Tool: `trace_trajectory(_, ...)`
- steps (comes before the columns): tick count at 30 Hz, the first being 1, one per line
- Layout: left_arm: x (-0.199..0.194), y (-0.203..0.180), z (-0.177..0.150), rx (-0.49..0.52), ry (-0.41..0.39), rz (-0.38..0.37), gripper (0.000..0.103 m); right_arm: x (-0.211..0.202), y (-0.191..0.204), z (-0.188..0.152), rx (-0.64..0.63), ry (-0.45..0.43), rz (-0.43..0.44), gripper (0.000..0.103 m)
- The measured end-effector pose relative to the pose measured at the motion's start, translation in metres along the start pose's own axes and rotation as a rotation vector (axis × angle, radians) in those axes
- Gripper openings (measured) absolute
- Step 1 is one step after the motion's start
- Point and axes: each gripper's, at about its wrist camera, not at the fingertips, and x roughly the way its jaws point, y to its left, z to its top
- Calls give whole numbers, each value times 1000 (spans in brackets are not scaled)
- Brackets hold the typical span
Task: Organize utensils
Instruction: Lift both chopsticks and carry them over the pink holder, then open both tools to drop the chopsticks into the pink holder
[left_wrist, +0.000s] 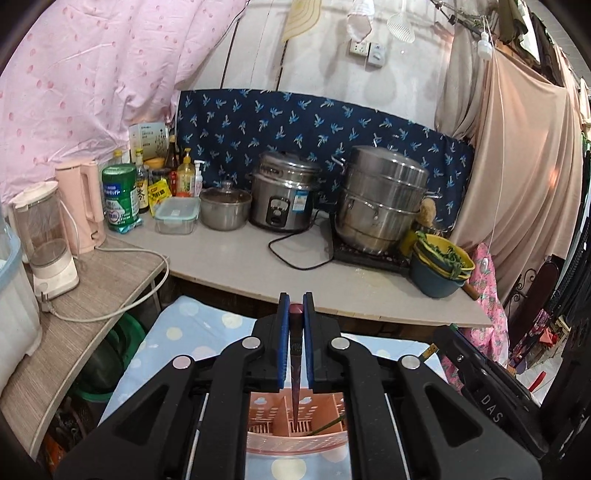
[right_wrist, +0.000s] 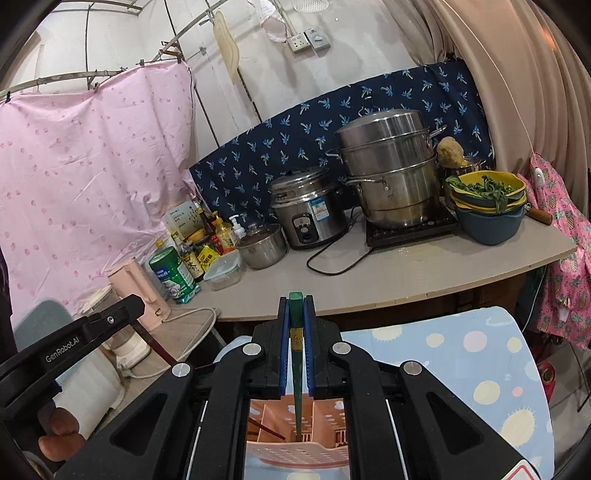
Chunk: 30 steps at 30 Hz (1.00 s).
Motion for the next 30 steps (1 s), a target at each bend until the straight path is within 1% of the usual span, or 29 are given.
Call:
trace_trajectory(6, 8, 7, -11, 2, 29, 24, 7, 9, 0, -14, -13, 32, -24, 7)
trace_trajectory(10, 6, 12, -15, -1, 34, 36, 7, 4, -2, -15, -8, 21, -33, 8)
trace_trajectory(11, 4, 13, -16, -1, 33, 40, 7, 2, -1, -14, -8, 15, -36, 11)
trace_trajectory(13, 1, 15, -16, 1, 32, 47, 7, -4, 0, -12, -11, 5, -38, 12)
trace_trajectory(15, -4, 16, -18, 2, 32, 55, 12, -10, 0, -10, -14, -5, -37, 14)
trace_trajectory(16, -7, 17, -18, 4, 32, 56, 14, -14, 1, -10, -14, -8, -36, 18)
trace_trajectory(17, -10, 18, -19, 5, 30, 60, 18, -18, 1, -11, -14, -11, -33, 19)
trace_trajectory(18, -13, 18, -20, 7, 26, 63, 20, -21, 2, -11, -16, -13, -31, 20)
trace_trajectory(21, -24, 21, -24, 12, 22, 67, 22, -33, 7, -15, -31, -16, -26, 21)
trace_trajectory(25, -39, 26, -32, 11, 28, 75, 25, -50, 13, -27, -62, -17, -29, 26)
trace_trajectory(27, -47, 28, -40, 19, 36, 81, 29, -61, 16, -36, -74, -10, -28, 26)
trace_trajectory(30, -60, 32, -56, 40, 45, 101, 30, -74, 16, -52, -79, 8, -20, 26)
